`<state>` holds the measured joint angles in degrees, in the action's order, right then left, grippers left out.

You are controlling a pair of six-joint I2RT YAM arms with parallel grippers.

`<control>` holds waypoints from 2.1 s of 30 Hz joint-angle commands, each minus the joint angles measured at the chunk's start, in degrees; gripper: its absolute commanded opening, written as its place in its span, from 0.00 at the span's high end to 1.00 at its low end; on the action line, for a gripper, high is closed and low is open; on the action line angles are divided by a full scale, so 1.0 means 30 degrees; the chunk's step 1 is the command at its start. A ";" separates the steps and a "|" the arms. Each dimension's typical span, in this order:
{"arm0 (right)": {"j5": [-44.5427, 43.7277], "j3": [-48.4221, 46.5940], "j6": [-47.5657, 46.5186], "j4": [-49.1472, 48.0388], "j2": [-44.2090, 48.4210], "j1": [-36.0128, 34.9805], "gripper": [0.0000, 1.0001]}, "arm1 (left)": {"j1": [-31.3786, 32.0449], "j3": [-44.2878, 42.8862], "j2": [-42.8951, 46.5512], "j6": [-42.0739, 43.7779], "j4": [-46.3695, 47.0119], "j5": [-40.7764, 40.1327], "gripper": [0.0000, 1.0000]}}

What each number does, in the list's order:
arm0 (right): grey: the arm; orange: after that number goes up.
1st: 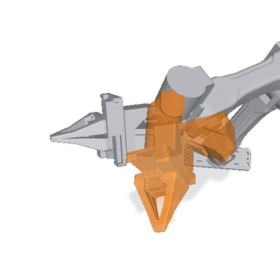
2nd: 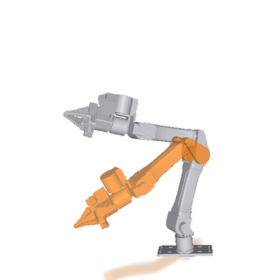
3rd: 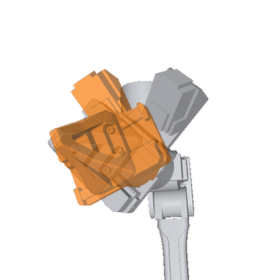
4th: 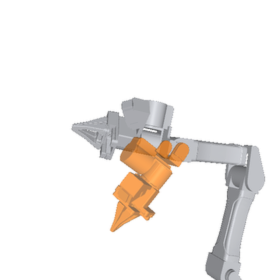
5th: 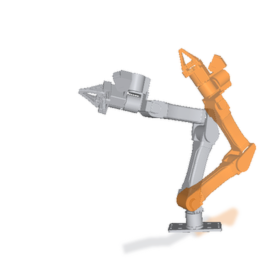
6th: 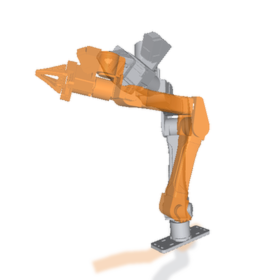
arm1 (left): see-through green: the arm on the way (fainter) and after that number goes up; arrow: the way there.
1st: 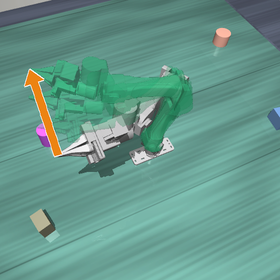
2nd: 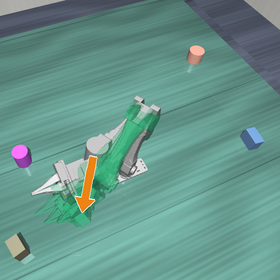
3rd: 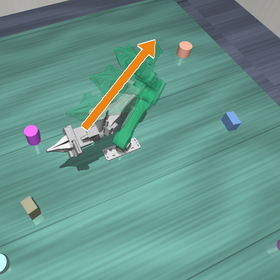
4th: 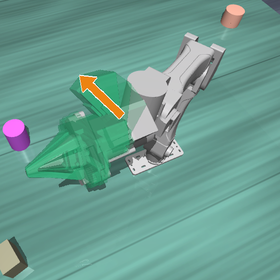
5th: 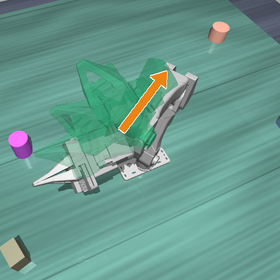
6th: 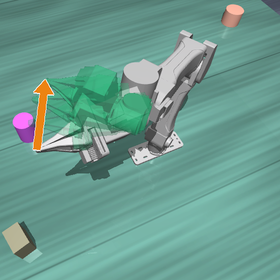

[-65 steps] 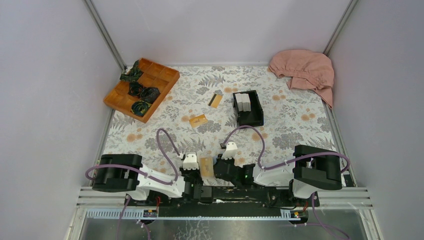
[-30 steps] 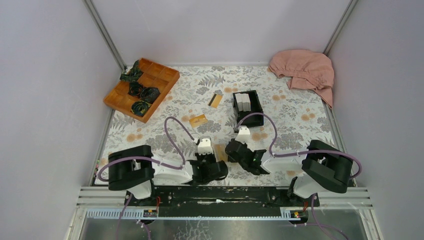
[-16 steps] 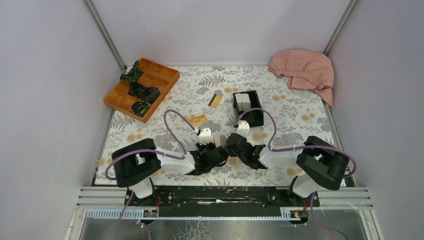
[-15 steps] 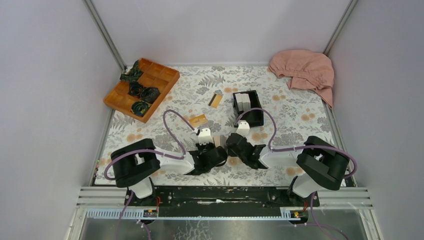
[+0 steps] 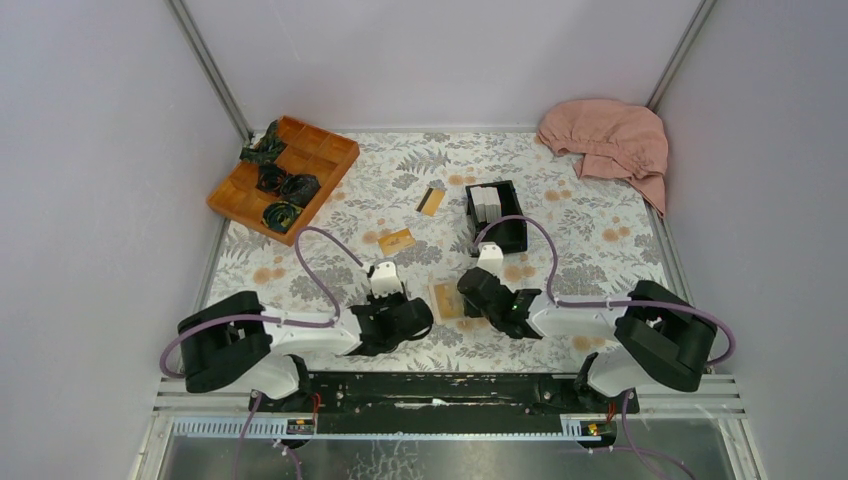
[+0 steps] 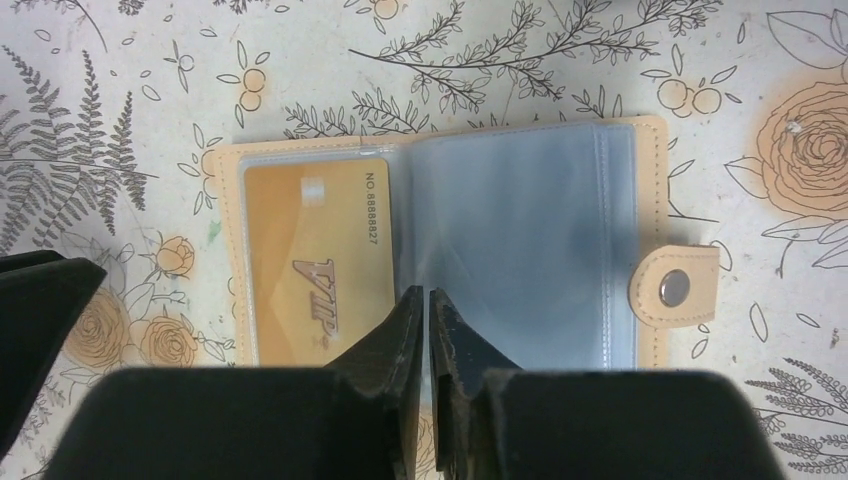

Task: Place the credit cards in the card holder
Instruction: Move the card holder to the center of the board, then pick up the credit card from the storage box.

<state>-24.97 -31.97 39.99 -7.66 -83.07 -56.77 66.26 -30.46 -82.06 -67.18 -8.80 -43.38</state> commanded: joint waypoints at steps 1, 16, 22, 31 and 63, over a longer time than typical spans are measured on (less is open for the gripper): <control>0.0028 -0.0541 -0.0767 0.0788 0.1175 0.0090 0.85 | 0.0026 -0.0607 0.1106 0.0287 -0.2229 -0.1081 0.65; -0.2239 -0.4342 -0.3601 0.4162 0.3946 0.1283 0.62 | -0.0030 -0.3865 0.2028 0.4761 -0.1464 -0.1452 0.31; -0.1386 -0.6207 -0.5727 0.4328 0.3495 0.4562 0.45 | -0.1049 -0.4499 0.2318 0.7153 0.0189 -0.0031 0.20; 0.4388 -0.9178 -0.7291 0.2459 0.0356 1.0223 0.40 | -0.3698 -0.4988 0.2719 0.8914 0.1882 0.2793 0.17; 1.3406 -1.2302 -0.5715 0.0519 -0.6707 1.4728 0.38 | -0.7166 -0.6284 0.0039 0.9517 0.3794 0.6660 0.16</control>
<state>13.32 -69.08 22.31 -3.66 -102.39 -12.64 45.43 -48.07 -81.80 -39.86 -0.45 -24.36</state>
